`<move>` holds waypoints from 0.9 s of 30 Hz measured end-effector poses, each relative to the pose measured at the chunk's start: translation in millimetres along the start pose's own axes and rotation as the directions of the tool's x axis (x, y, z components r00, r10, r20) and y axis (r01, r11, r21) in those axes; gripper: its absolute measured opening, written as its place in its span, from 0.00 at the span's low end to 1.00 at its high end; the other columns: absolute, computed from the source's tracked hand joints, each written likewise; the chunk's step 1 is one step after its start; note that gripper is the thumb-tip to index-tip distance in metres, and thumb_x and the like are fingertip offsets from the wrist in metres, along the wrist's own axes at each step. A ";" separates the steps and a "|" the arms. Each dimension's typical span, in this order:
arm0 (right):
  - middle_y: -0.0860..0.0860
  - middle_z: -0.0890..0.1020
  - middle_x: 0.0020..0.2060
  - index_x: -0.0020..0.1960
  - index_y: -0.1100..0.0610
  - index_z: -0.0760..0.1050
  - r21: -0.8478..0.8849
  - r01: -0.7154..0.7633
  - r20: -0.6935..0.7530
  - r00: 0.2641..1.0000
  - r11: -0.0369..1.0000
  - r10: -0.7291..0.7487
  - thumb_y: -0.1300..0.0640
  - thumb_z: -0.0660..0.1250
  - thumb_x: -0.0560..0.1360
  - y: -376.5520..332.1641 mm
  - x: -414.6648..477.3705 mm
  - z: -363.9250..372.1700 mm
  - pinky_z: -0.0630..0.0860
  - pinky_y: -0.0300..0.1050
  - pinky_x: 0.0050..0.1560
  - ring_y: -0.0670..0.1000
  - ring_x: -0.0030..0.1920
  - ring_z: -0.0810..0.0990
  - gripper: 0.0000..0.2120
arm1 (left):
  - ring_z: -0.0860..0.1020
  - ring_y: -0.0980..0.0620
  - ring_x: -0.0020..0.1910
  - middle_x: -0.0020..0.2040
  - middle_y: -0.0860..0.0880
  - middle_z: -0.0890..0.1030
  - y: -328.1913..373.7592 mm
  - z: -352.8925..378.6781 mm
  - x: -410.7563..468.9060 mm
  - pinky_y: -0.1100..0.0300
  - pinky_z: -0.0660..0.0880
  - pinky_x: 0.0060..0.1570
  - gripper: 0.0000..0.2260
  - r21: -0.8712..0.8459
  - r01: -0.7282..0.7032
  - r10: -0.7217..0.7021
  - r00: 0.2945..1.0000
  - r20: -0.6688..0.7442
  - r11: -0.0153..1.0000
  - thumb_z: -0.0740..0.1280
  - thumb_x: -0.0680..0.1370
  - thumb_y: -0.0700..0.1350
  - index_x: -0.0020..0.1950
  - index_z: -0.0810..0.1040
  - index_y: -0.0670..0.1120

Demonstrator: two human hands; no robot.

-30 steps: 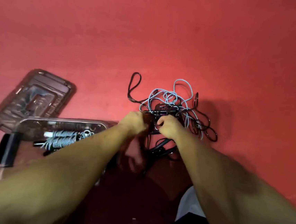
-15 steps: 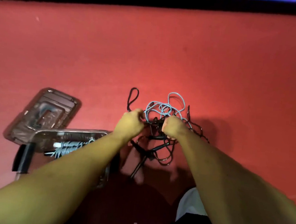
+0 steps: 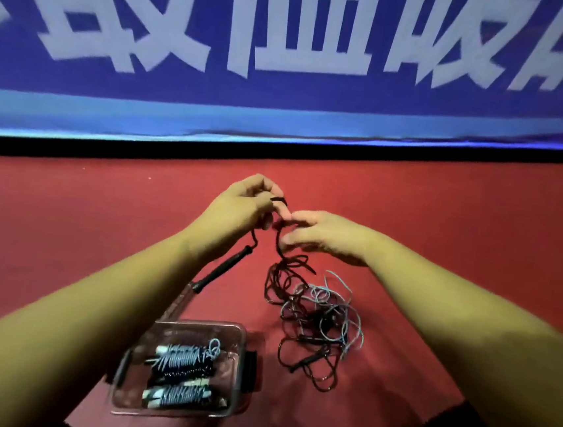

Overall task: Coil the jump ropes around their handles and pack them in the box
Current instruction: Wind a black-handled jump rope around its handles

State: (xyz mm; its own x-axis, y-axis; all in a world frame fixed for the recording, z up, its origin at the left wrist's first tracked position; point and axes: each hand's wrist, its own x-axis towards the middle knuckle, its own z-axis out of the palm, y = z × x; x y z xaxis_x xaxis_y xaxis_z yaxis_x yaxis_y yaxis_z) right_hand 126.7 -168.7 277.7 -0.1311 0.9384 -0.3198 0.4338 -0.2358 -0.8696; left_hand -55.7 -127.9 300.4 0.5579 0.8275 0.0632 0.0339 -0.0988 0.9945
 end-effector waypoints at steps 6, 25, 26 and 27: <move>0.51 0.80 0.30 0.41 0.61 0.76 -0.105 -0.019 0.005 1.000 0.994 0.019 0.58 0.65 0.80 -11.1 -26.2 45.7 0.76 0.35 0.37 0.47 0.31 0.81 0.10 | 0.66 0.51 0.26 0.38 0.40 0.83 22.4 -44.0 -33.1 0.63 0.63 0.28 0.09 -0.006 -0.057 0.056 0.994 -0.097 0.998 0.58 0.79 0.29 0.48 0.73 0.43; 0.50 0.64 0.25 0.36 0.55 0.74 0.298 0.284 -0.747 0.664 0.911 0.037 0.55 0.62 0.81 -19.2 10.8 -7.1 0.59 0.37 0.25 0.47 0.21 0.61 0.15 | 0.83 0.52 0.49 0.46 0.44 0.85 -53.1 -100.7 -38.8 0.53 0.72 0.62 0.11 0.697 0.301 -0.425 0.905 0.006 0.651 0.68 0.75 0.53 0.35 0.84 0.53; 0.51 0.65 0.25 0.36 0.55 0.74 0.326 0.285 -0.770 0.633 0.901 0.079 0.55 0.62 0.81 -18.0 9.0 -13.7 0.59 0.36 0.24 0.47 0.21 0.62 0.15 | 0.82 0.48 0.50 0.48 0.41 0.85 -51.0 -100.6 -41.0 0.51 0.74 0.60 0.10 0.662 0.306 -0.430 0.902 0.027 0.684 0.67 0.73 0.56 0.36 0.83 0.54; 0.51 0.65 0.24 0.35 0.55 0.74 0.331 0.259 -0.792 0.598 0.908 0.118 0.55 0.63 0.80 -14.0 7.7 -20.5 0.58 0.36 0.23 0.46 0.20 0.62 0.15 | 0.81 0.44 0.46 0.51 0.38 0.84 -48.5 -101.0 -42.9 0.52 0.75 0.54 0.10 0.628 0.301 -0.429 0.901 0.058 0.718 0.68 0.71 0.59 0.39 0.82 0.54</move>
State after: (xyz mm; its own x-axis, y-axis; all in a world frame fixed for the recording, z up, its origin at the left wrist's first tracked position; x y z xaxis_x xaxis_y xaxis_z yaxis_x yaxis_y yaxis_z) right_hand 138.0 -153.0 295.1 0.6793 0.7339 0.0039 0.0649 -0.0548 -0.9964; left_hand -165.0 -102.8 257.9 0.5365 0.7562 -0.3746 0.7128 -0.1685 0.6809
